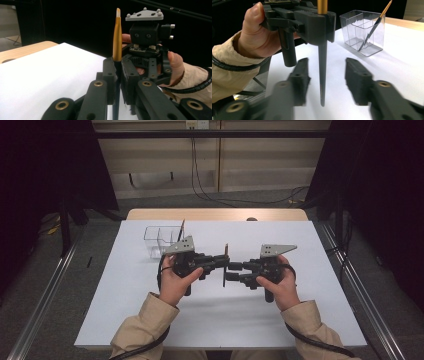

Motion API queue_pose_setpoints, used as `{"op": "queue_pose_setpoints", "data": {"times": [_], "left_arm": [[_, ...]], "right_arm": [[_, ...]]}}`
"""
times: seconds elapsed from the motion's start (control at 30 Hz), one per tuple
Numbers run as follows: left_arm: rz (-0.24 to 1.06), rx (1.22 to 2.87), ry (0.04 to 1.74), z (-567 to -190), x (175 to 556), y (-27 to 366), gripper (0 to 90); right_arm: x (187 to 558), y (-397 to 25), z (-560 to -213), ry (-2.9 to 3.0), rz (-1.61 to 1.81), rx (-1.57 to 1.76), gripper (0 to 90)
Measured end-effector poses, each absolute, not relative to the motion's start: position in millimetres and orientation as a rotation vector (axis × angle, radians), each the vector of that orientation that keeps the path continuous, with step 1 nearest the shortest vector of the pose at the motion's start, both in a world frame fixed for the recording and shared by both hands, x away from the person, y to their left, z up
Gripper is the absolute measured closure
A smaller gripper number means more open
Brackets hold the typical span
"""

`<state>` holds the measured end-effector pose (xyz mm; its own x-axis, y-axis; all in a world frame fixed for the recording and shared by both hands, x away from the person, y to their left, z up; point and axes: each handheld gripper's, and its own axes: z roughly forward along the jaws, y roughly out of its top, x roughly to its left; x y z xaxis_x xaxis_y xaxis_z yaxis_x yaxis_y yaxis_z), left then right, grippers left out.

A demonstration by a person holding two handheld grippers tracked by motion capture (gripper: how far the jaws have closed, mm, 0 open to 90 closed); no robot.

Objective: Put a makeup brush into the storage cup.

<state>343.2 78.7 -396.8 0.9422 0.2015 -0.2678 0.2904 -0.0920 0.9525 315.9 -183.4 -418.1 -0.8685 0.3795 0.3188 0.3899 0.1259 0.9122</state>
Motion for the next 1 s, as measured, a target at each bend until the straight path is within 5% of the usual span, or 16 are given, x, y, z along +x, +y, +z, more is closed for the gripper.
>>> {"op": "queue_pose_setpoints", "data": {"times": [0.27, 1.0], "left_arm": [[-0.066, 1.673, 0.381, -398.1, 343.5, 85.3, 83.5], [-0.031, 1.664, 0.395, -399.3, 343.6, 98.3, 83.4]], "right_arm": [[314.6, -189.8, -418.5, -2.417, -1.907, -0.815, 27.1], [306.7, -215.3, -419.3, -2.49, -1.917, -0.825, 8.9]]}}
